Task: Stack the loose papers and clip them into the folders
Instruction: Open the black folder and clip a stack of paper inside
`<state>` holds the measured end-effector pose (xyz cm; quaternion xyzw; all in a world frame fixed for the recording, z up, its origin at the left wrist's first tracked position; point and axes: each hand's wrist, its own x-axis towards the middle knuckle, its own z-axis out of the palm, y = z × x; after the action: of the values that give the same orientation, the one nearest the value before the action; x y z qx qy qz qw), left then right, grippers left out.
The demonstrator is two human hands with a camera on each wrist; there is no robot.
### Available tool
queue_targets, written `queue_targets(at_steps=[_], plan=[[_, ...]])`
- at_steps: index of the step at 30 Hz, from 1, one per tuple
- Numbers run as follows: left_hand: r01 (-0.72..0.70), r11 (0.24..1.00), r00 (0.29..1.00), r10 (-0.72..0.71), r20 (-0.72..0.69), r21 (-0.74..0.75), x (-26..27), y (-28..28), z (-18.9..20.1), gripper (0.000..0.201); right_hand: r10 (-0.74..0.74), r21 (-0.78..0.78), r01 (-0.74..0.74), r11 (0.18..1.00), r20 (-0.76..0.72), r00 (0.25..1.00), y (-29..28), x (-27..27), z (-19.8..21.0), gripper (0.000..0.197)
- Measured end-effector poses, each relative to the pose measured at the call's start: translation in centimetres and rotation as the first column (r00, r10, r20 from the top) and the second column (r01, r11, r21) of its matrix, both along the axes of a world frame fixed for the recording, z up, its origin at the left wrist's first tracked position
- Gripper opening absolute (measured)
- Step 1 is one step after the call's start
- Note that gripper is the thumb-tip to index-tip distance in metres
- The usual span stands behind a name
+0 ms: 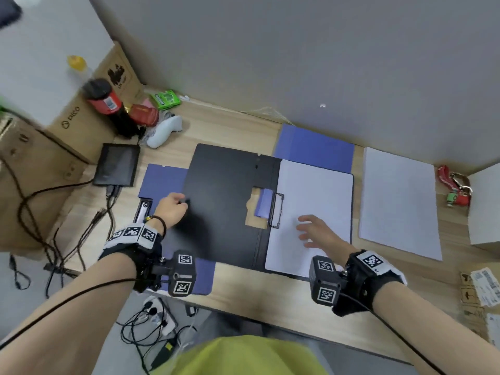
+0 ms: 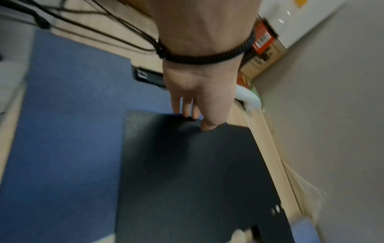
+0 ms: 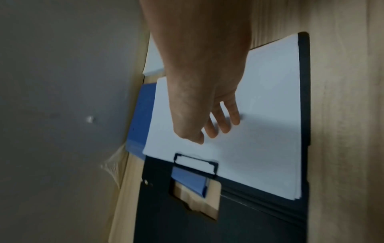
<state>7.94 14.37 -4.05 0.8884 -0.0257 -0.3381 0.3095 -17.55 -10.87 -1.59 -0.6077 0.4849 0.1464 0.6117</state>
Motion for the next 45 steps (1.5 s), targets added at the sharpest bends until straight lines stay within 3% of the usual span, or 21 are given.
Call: queue_targets(at_steps=[3,8,11,14,17,20,23,24,26,30,34,36,38,40,42,45], plan=[[-0.087,0.995,0.986,0.077,-0.151,-0.058,-0.1,2.8,0.0,0.044,0.118,-0.031,-0.118,0.992,-0.023,0.993,2.1,1.6,-0.1,0.033],[-0.177,0.974,0.962,0.14,-0.235,-0.142,-0.9,3.9,0.7,0.058,0.1,-0.04,-0.1,0.994,0.003,0.995,3.3,2.5,-0.8,0.035],[-0.22,0.951,0.951,0.16,-0.263,-0.216,-1.2,4.5,3.0,0.042,0.131,-0.048,-0.13,0.99,0.02,0.991,2.8,3.2,-0.8,0.036],[-0.12,0.923,0.96,0.014,-0.279,-0.367,-0.3,3.9,7.1,0.018,0.13,-0.021,-0.129,0.991,0.041,0.991,2.1,4.9,-0.3,0.039],[0.003,0.872,0.963,-0.135,-0.234,-0.489,0.8,1.7,11.3,0.02,0.119,0.024,-0.123,0.992,0.127,0.985,2.1,7.3,2.0,0.029],[0.076,0.819,0.937,-0.254,-0.24,-0.569,0.4,-2.5,14.8,0.018,0.039,0.183,-0.102,0.978,0.319,0.947,2.3,9.4,6.0,0.02],[0.156,0.743,0.848,-0.438,-0.297,-0.65,-1.2,-7.5,16.3,0.03,-0.012,0.279,-0.138,0.95,0.476,0.879,1.9,10.3,9.9,0.062],[0.165,0.732,0.822,-0.473,-0.318,-0.661,-1.8,-9.0,16.4,0.034,-0.005,0.266,-0.151,0.952,0.508,0.861,1.5,10.0,10.9,0.064],[0.215,0.722,0.773,-0.537,-0.337,-0.657,-3.1,-11.9,16.0,0.037,-0.02,0.231,-0.119,0.966,0.522,0.853,0.3,8.4,11.9,0.056],[0.356,0.74,0.705,-0.614,-0.356,-0.571,-5.5,-16.3,14.3,0.038,-0.14,0.119,0.101,0.988,0.396,0.907,-2.3,2.4,10.1,0.028],[0.36,0.797,0.763,-0.551,-0.338,-0.485,-5.8,-17.6,11.4,0.037,-0.377,0.034,0.381,0.924,0.249,0.892,-4.0,-3.6,6.0,0.04],[0.309,0.842,0.817,-0.473,-0.33,-0.442,-5.5,-17.2,9.5,0.035,-0.488,-0.025,0.493,0.87,0.096,0.867,-4.2,-6.5,3.5,0.049],[0.239,0.893,0.868,-0.373,-0.328,-0.381,-5.6,-16.3,7.8,0.037,-0.529,0.006,0.529,0.849,-0.024,0.848,-3.9,-9.0,0.8,0.042],[0.173,0.937,0.895,-0.279,-0.35,-0.304,-5.5,-14.9,5.9,0.04,-0.538,0.068,0.542,0.837,-0.073,0.84,-3.4,-10.8,-2.1,0.01],[0.114,0.968,0.902,-0.194,-0.385,-0.222,-5.7,-13.2,4.1,0.04,-0.561,0.112,0.566,0.817,-0.078,0.824,-2.6,-11.8,-4.4,0.018],[0.022,0.989,0.882,-0.089,-0.463,-0.149,-7.0,-11.0,2.0,0.034,-0.55,0.173,0.551,0.816,-0.059,0.833,-0.6,-11.2,-4.3,0.02]])
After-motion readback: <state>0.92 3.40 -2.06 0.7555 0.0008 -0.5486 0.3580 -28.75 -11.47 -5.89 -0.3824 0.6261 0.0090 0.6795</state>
